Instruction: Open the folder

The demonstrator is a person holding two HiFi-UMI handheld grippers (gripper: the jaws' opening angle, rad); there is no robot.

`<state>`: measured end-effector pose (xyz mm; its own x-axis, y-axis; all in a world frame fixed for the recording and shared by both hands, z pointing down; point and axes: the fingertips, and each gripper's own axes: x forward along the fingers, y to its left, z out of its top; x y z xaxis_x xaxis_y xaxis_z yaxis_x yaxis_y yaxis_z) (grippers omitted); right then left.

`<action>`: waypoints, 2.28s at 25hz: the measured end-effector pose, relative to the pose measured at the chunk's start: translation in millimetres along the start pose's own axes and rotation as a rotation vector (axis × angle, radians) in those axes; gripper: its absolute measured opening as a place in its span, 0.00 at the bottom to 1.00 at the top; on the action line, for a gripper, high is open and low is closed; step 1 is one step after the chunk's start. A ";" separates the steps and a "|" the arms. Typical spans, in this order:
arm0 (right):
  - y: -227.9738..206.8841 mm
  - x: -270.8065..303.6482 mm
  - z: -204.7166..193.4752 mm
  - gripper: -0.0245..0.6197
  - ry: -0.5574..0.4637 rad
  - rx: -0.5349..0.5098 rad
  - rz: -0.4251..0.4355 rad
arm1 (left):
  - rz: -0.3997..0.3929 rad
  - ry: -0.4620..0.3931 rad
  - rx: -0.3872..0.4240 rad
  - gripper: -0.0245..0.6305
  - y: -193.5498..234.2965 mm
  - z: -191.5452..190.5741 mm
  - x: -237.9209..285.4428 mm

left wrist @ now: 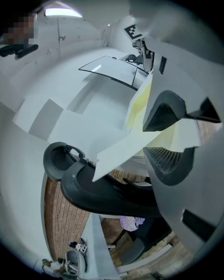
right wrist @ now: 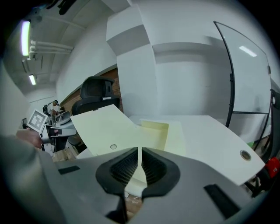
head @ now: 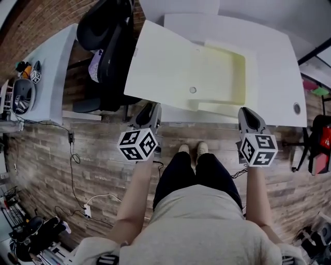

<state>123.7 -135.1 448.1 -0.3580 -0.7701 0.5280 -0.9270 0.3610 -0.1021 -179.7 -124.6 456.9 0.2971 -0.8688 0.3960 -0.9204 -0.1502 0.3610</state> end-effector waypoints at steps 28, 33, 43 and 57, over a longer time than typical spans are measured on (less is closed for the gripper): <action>58.9 -37.3 89.0 0.07 -0.221 -0.098 0.211 | -0.380 -0.083 0.275 0.19 -160.7 62.8 18.6; 64.6 -44.3 94.3 0.07 -0.259 -0.086 0.232 | -0.447 -0.066 0.329 0.15 -191.7 58.3 21.7; 70.8 -48.7 94.4 0.07 -0.297 -0.092 0.266 | -0.556 -0.039 0.423 0.09 -230.2 48.4 21.6; 68.5 -42.2 78.8 0.07 -0.263 -0.072 0.247 | -0.563 0.006 0.372 0.07 -228.2 34.6 24.1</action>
<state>66.5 -119.4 352.4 -0.5955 -0.7606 0.2587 -0.8019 0.5820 -0.1350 28.7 -127.6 354.9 0.7575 -0.6081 0.2377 -0.6507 -0.7327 0.1993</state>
